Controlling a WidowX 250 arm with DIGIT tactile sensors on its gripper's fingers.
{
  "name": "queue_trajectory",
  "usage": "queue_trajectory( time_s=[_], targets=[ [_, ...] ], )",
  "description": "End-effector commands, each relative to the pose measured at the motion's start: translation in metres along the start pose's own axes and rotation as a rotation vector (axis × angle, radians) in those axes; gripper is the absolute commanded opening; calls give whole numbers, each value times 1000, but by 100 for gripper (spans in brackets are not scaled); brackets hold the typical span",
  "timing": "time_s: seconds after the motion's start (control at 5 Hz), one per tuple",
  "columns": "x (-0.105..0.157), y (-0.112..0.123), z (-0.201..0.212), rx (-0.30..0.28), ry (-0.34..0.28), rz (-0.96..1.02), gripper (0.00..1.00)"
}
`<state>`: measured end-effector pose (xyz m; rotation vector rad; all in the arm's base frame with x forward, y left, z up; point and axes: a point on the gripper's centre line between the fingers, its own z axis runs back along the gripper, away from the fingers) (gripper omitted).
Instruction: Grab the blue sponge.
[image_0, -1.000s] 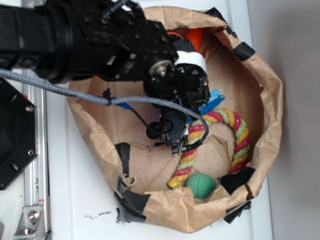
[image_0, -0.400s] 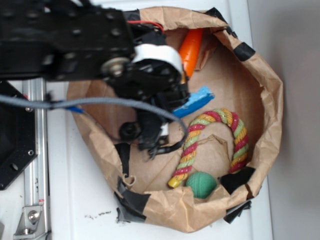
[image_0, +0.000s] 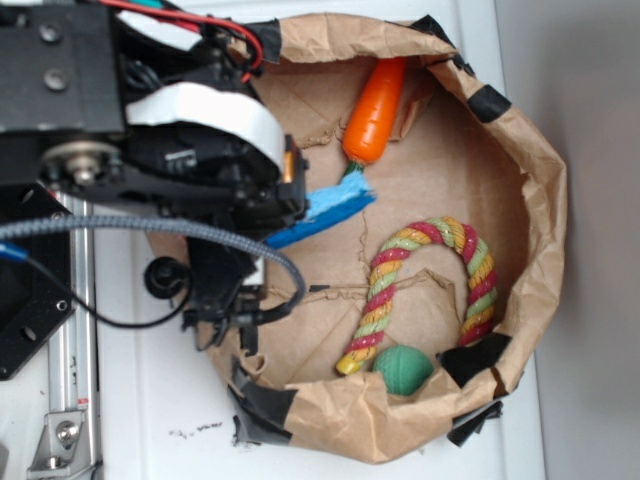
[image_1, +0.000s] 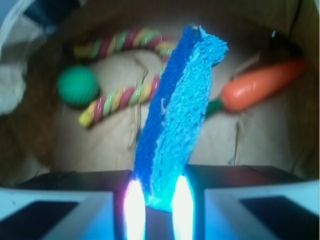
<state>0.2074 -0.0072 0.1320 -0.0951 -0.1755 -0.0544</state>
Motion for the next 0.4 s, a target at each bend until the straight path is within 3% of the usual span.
queue_trajectory(
  time_s=[0.0,0.2],
  targets=[
    [5,-3,21,53,22,-14,0],
    [8,2,19,61,0,-10,0]
  ],
)
